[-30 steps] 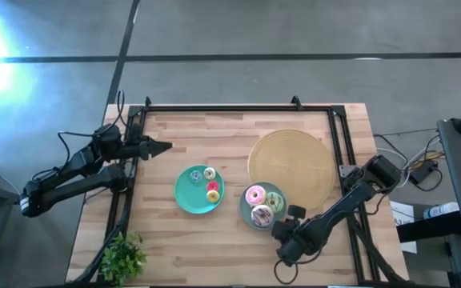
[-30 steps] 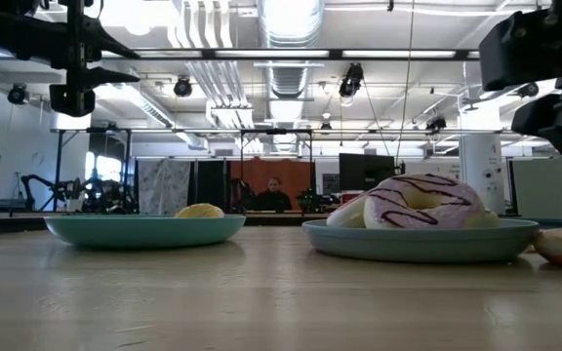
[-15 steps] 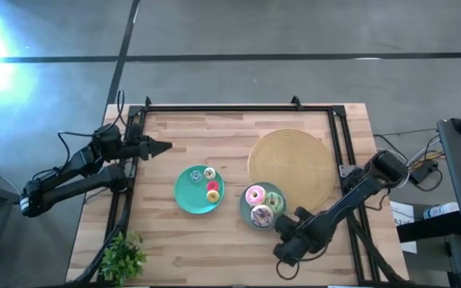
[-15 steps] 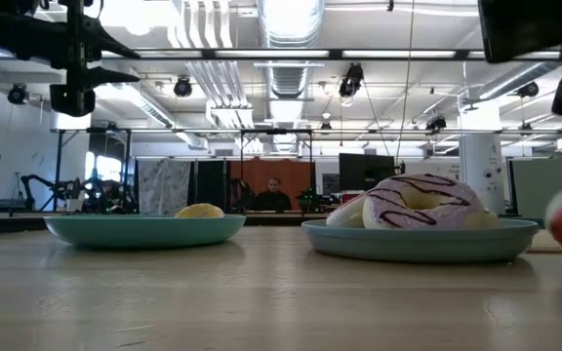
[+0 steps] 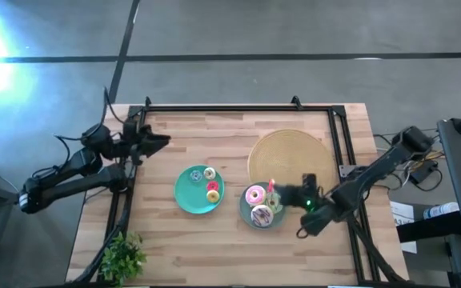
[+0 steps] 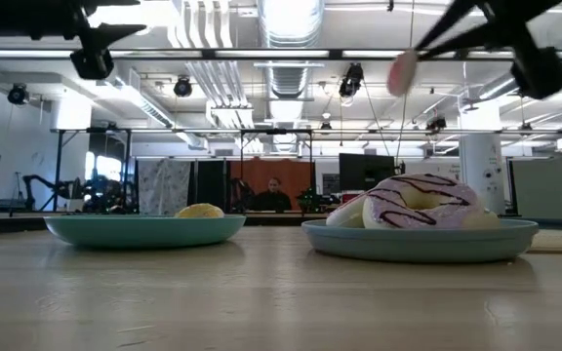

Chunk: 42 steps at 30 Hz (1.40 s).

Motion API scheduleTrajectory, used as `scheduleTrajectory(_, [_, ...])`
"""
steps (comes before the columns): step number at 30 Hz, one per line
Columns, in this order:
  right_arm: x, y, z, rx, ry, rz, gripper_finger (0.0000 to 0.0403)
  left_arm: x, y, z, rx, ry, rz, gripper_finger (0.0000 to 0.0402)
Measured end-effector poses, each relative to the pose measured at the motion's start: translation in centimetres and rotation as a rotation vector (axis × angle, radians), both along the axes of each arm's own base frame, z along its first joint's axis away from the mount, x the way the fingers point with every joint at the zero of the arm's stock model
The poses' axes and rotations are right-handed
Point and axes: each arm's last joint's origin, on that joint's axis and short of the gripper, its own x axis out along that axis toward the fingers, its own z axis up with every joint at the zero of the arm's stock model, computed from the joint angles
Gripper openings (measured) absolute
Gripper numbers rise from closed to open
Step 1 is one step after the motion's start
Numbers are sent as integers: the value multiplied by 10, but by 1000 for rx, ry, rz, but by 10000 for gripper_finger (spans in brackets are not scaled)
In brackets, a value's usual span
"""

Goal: Pick & Place donuts
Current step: Put the small orange donut on the green plate

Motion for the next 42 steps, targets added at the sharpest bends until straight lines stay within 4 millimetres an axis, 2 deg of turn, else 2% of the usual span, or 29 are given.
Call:
scheduleTrajectory(5, [18, -30, 11, 23, -229, -116, 9, 3, -2, 5, 87, -38, 17, 119])
scheduleTrajectory(9, [43, -56, 24, 41, -346, -89, 9, 10, -3, 2, 112, -5, 23, 119])
scheduleTrajectory(14, [70, -93, 28, 88, -448, -61, 9, 19, -6, 3, 214, 1, 56, 119])
scheduleTrajectory(20, [99, -121, 24, 198, -484, -86, 9, 29, -11, 13, 421, 50, 124, 119])
scheduleTrajectory(28, [136, -145, 38, 229, -519, -27, 9, 50, -20, 20, 745, 197, 138, 119])
scheduleTrajectory(32, [151, -159, 52, 199, -545, -29, 9, 63, -26, 15, 905, 357, 163, 119])
scheduleTrajectory(36, [163, -168, 64, 189, -542, 0, 9, 72, -30, 8, 1068, 554, 306, 119])
scheduleTrajectory(39, [170, -170, 68, 193, -499, 7, 9, 76, -33, 8, 1107, 617, 402, 119])
scheduleTrajectory(42, [175, -169, 71, 194, -489, 7, 9, 78, -37, 9, 1105, 591, 395, 119])
